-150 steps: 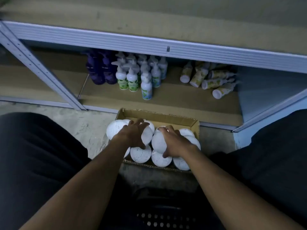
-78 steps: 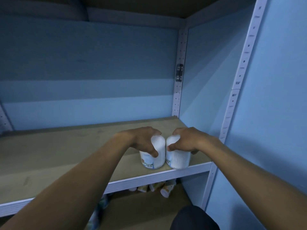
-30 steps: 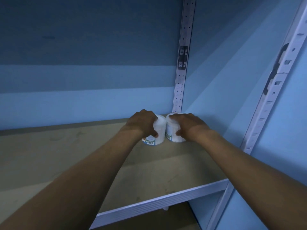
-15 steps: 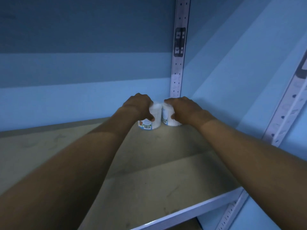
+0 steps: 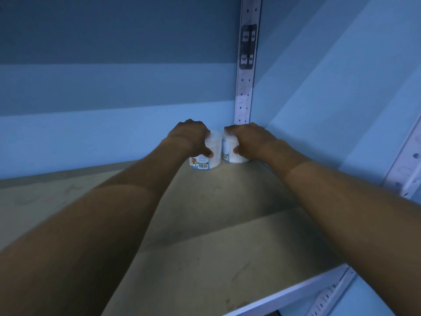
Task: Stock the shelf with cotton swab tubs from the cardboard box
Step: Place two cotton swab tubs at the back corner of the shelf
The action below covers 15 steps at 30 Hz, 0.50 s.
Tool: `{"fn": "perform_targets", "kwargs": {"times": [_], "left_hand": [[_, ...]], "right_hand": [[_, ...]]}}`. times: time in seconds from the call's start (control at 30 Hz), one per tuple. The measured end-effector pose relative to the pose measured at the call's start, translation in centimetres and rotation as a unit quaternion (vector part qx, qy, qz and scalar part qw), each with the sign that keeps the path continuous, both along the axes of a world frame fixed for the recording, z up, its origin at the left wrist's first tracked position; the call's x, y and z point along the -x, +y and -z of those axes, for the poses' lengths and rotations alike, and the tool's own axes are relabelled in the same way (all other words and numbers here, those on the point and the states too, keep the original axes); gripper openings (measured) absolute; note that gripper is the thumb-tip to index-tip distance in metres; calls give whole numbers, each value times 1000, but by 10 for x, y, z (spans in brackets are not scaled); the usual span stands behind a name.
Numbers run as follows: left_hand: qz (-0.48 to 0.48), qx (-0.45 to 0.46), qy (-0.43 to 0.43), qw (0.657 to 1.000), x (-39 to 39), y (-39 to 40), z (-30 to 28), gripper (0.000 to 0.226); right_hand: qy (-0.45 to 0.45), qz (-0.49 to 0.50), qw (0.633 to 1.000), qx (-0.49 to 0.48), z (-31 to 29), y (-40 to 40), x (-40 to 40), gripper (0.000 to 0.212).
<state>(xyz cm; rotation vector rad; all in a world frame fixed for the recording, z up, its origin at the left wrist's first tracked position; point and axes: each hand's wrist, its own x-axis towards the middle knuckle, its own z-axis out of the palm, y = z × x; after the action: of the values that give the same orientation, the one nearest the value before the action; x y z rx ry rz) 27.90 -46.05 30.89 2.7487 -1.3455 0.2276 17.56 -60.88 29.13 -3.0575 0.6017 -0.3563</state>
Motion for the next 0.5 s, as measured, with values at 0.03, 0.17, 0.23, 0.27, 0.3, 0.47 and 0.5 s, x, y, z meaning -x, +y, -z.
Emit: {"fn": "perform_targets", "kwargs": {"times": [0.03,0.17,0.23,0.27,0.3,0.47,0.5], "left_hand": [[0,-3,-6,1000,-1,-1,0,63],[1,-16,-21,1000,-6,-8,2,63],[2,-24,-30,999,-8,-11,2,63],[1,-26,-31,999,-10,-13,2,63],[0,-28,-31,999,-12,-15,2,64],[-4,-29,-28,999,-17,-16,3,66],[-5,-28,-29,999,-17,-17,3,66]], "right_hand": [[0,1,1000,1,1,-1,-2,63],[2,-1,1000,20,2,-4,-9,65],[1,-1,1000,25,2,-6,-13,66],[3,0,1000,28,2,-8,-15,66],[5,1,1000,30,3,-9,-17,66],[9,0,999,36,4,-10,-20,64],[9,1,999,36,4,-11,-20,64]]}}
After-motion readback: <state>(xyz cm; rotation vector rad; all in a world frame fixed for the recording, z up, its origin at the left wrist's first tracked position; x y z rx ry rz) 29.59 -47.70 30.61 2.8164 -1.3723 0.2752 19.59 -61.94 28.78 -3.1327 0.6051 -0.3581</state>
